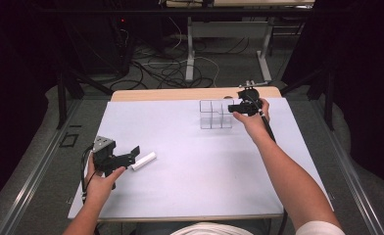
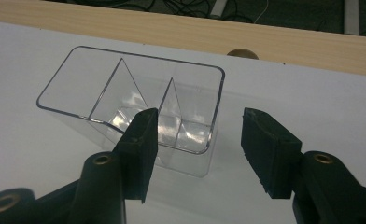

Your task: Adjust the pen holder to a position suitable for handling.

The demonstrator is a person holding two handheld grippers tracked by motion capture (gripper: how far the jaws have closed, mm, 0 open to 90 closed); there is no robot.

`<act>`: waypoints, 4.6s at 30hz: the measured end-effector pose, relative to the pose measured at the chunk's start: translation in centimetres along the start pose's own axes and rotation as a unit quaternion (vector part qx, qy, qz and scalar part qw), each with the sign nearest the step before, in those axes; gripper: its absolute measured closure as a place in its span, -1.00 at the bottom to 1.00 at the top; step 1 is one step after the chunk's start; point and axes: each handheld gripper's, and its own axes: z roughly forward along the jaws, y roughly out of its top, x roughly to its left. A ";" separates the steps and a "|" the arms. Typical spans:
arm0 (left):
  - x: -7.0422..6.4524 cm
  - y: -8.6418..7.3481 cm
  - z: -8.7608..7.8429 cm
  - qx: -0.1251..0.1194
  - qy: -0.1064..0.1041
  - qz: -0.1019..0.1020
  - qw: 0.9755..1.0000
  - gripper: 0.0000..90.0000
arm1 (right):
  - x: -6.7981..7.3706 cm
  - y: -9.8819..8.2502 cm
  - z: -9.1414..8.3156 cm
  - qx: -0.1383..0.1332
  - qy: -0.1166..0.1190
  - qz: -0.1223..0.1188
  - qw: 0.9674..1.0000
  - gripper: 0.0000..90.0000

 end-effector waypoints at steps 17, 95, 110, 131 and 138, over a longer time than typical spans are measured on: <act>0.3 -0.1 -0.1 0.001 0.002 -0.005 1.000 -0.98 | -0.2 0.3 3.4 0.015 -0.018 0.027 0.999 0.34; 0.3 -0.1 0.1 0.002 0.003 -0.012 1.000 -0.96 | 2.4 -2.7 1.5 0.095 -0.034 0.024 0.995 0.96; 0.2 -0.1 0.3 0.002 0.002 -0.010 1.000 -0.96 | 2.7 -4.4 -0.6 0.104 -0.017 0.021 0.994 0.95; 0.1 -0.1 0.4 0.004 0.002 -0.010 1.000 -0.95 | 2.9 -6.1 -1.4 0.104 -0.002 0.032 0.994 0.90; 0.1 -0.1 0.4 0.004 0.003 -0.008 1.000 -0.95 | 2.5 -6.3 -1.6 0.089 0.022 0.037 0.995 0.77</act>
